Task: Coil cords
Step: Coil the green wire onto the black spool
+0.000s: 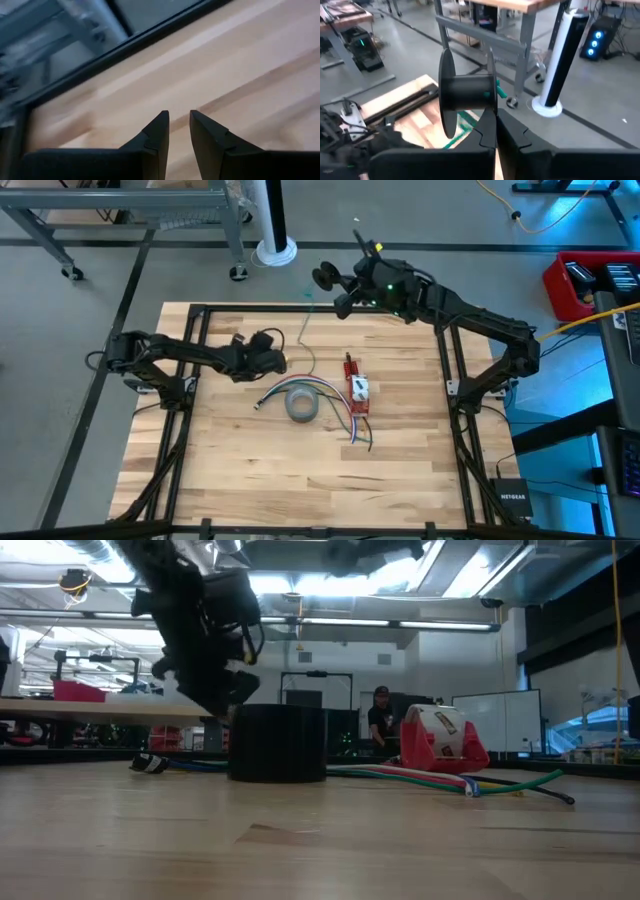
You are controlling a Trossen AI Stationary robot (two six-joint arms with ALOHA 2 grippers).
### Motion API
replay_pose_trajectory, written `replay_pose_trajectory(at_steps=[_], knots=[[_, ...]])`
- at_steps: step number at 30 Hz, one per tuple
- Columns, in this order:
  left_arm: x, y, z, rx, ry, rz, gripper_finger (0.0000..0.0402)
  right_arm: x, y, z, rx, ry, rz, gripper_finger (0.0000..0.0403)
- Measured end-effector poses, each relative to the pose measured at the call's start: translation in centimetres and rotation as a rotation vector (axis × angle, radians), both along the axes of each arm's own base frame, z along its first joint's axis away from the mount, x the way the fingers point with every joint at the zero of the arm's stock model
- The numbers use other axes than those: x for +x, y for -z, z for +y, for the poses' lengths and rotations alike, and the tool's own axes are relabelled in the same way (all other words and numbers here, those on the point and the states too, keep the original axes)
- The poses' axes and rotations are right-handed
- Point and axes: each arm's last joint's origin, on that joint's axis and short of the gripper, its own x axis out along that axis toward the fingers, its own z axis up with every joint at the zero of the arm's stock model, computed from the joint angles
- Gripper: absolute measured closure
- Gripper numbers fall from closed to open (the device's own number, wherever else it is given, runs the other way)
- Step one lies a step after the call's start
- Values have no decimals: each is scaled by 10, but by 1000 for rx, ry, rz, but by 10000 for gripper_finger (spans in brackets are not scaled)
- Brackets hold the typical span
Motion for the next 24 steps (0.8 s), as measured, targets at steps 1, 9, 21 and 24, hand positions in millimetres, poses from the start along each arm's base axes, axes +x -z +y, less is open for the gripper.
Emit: replay_pose_trajectory(at_steps=[1, 9, 21, 24], knots=[[4, -1, -3, 12, 20, -49, 331, 0, 1, 0, 9, 0, 1, 400], [36, -25, -35, 183, 320, -375, 331, 0, 1, 0, 24, 3, -13, 400], [42, -35, -26, 53, 565, -654, 331, 2, 3, 5, 122, -164, -25, 400], [43, -38, -22, 17, 640, -701, 331, 1, 6, 6, 137, -173, 1, 400]])
